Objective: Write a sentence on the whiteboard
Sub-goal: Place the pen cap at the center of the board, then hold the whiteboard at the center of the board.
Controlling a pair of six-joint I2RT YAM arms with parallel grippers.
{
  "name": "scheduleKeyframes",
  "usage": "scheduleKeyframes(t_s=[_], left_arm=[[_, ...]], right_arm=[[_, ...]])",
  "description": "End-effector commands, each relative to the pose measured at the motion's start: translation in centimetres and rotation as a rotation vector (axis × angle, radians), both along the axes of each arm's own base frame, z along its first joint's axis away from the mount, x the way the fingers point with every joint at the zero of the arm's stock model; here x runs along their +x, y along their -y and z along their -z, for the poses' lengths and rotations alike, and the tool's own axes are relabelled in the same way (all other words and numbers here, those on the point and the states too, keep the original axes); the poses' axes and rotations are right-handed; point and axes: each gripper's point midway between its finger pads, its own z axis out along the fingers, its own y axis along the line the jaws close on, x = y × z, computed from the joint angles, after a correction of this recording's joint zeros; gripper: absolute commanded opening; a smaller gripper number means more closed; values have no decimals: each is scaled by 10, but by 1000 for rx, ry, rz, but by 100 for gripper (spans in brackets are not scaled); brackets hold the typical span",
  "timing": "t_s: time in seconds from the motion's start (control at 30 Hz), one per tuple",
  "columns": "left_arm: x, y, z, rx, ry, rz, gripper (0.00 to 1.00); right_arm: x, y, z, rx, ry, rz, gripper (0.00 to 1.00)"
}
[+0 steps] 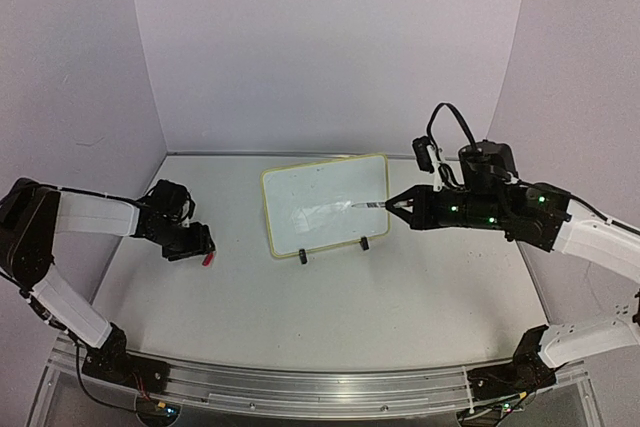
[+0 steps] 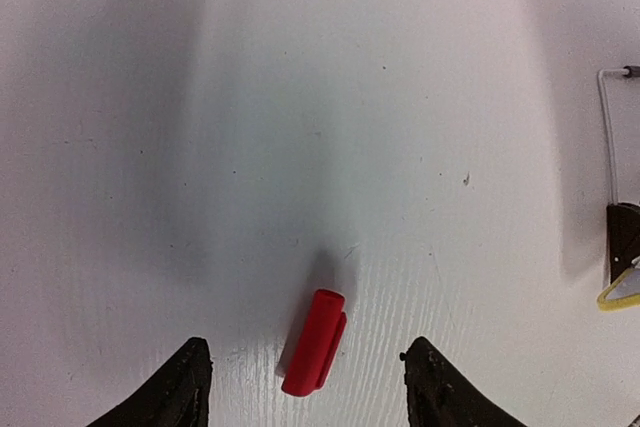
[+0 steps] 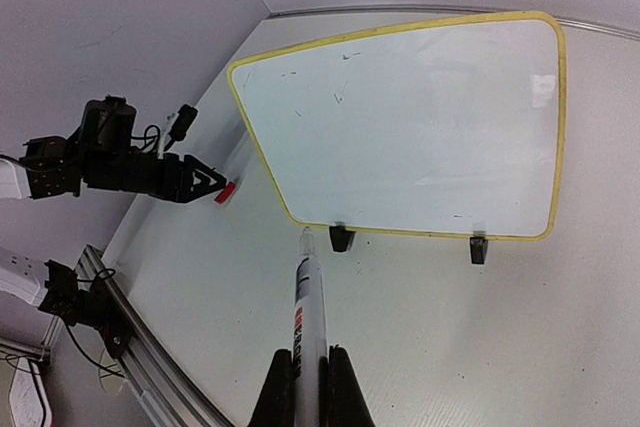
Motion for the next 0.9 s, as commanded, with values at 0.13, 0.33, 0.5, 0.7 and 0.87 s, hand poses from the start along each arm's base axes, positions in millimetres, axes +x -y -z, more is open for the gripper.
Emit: scheduleKeyframes(t_s=[0.13,0.33,0.5,0.7,0.87], left_arm=[[4,25,-82,-113,239,180,73],[-4,68,-151,-295,460,440,70],[1,90,-172,-388,549,558,70],[13,114,-180,-489,576,661,65],[22,127,-184,-511,604,694,60]], right_arm=[[17,-28,-23,57,102,43,0],[31,-62,-24,87,120,13,0],[39,-93,-26,163,122,-26,0],[48,-123,-25,216,98,-75,0],[57,-138,-23,214,95,-92,0]])
